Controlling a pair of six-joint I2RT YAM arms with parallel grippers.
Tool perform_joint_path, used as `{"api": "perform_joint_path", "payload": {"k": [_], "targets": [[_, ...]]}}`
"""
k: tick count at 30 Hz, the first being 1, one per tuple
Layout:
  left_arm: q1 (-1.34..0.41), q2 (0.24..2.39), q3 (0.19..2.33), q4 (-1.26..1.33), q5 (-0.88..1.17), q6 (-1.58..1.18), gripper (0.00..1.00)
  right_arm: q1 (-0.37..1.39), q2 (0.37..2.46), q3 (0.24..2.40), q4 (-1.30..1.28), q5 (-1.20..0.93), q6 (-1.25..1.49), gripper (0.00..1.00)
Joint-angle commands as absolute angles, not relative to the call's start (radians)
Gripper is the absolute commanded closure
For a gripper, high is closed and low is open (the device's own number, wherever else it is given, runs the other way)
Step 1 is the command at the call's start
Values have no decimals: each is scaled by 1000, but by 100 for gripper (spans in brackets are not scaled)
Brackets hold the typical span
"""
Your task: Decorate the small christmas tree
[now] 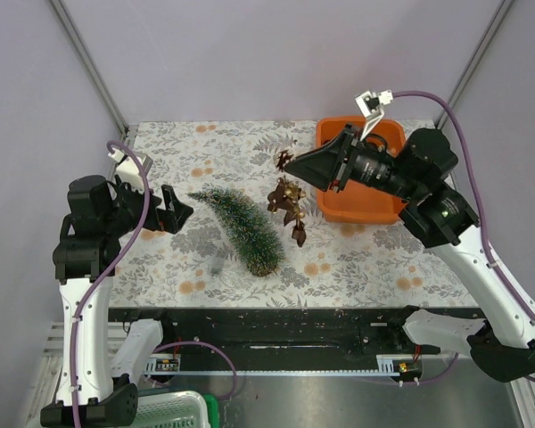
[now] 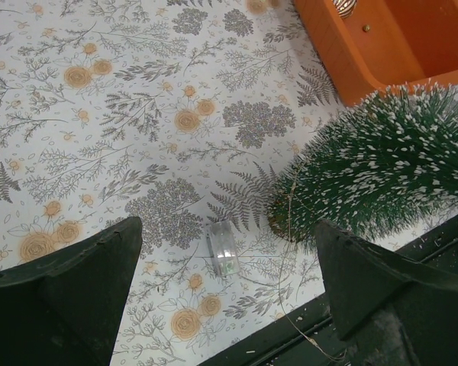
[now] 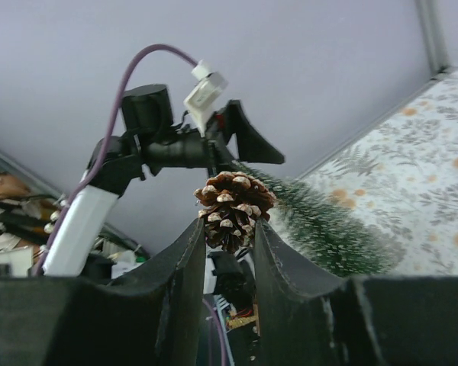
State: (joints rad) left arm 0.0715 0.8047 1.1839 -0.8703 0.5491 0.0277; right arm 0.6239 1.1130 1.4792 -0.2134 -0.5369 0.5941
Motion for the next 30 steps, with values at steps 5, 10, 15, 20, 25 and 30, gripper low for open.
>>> {"api": "perform_joint_path", "payload": {"k": [5, 10, 15, 20, 25, 30], "targets": [[77, 785, 1193, -828, 583, 14, 1, 825, 1236, 1597, -192, -480, 552, 70], [77, 787, 1193, -828, 594, 11, 1, 873, 1324, 1606, -179, -414, 508, 70], [77, 788, 1192, -821, 600, 11, 1, 880, 1344, 1545, -147, -295, 451, 71], [77, 788, 1187, -808, 621, 8, 1, 881, 1353, 1476, -94, -207, 419, 69], [77, 788, 1192, -805, 652, 9, 1, 879, 1379, 1442, -55, -132, 407, 69], [77, 782, 1189, -801, 684, 11, 1, 879, 1391, 1414, -31, -91, 406, 69]]}}
